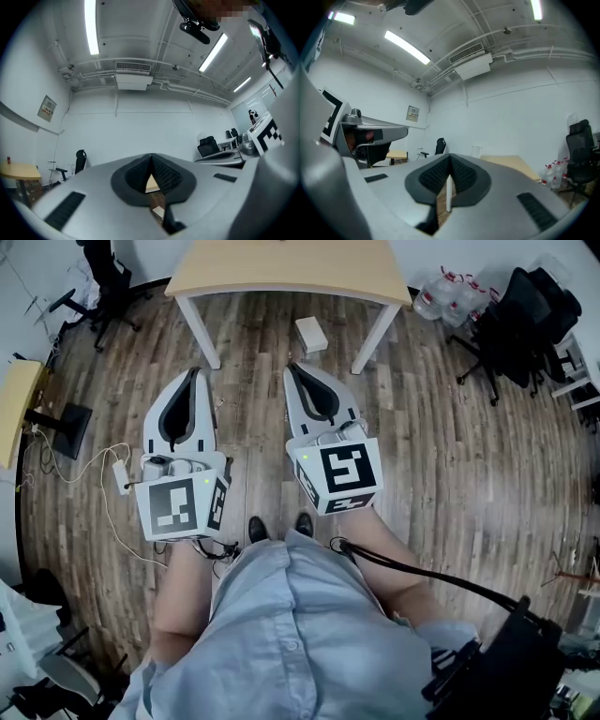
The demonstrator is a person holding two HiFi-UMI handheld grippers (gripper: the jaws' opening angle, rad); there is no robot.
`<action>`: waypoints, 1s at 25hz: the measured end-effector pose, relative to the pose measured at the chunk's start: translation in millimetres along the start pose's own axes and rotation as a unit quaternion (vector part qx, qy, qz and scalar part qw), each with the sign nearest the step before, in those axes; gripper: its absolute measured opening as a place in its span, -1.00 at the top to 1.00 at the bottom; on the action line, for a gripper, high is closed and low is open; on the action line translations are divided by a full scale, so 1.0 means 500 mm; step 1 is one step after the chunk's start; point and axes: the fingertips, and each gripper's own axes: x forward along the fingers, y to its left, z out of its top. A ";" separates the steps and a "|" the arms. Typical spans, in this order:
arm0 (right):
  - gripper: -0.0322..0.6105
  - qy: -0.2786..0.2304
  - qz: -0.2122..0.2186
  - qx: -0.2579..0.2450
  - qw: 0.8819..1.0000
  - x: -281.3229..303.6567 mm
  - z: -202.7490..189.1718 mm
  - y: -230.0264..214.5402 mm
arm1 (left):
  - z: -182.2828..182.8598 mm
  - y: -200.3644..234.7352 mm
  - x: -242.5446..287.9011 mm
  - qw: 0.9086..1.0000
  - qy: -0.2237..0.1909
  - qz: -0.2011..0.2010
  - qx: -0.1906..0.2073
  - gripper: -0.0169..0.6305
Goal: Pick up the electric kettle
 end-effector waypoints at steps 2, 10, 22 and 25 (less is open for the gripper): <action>0.89 0.000 0.007 0.004 1.000 -0.002 -0.006 -0.010 | -0.004 -0.009 0.004 1.000 0.003 0.006 0.001 0.95; 0.89 0.025 0.024 0.015 0.999 0.006 -0.053 -0.067 | -0.039 -0.023 0.032 0.999 0.017 0.030 0.003 0.95; 0.89 0.046 0.019 0.023 0.998 0.206 -0.109 -0.118 | -0.119 0.071 0.218 1.000 0.011 0.016 -0.015 0.95; 0.89 0.049 0.014 0.017 0.999 0.296 -0.109 -0.125 | -0.129 0.123 0.291 1.000 0.007 0.007 -0.014 0.95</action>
